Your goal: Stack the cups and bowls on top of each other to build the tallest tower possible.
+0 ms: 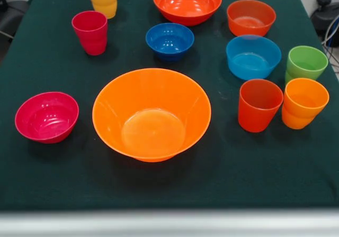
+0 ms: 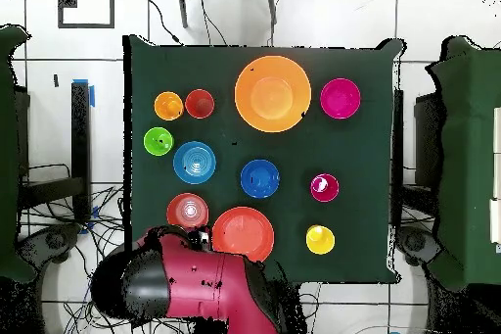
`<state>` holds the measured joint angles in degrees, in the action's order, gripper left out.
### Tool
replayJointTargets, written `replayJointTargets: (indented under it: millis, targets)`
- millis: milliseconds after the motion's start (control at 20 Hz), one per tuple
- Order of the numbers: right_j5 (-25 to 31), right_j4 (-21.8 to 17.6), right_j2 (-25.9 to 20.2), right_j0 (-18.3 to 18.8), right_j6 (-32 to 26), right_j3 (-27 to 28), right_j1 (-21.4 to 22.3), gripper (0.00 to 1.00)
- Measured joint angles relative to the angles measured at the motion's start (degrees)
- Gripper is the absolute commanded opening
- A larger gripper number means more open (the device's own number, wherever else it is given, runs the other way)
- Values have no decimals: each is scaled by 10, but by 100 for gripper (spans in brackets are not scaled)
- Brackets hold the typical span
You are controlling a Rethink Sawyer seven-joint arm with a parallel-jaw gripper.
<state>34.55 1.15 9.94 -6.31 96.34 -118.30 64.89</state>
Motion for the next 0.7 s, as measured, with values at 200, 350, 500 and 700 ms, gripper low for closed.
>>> replayJointTargets:
  millis: [200, 350, 500, 700]
  targets:
    - [-9, 0, 0, -3, 7, 11, -19, 100]
    - [-27, 0, 0, -8, 13, 21, -38, 100]
    - [-36, 0, 0, -17, 23, 39, -59, 100]
    - [-36, 0, 0, -24, 38, 74, -98, 100]
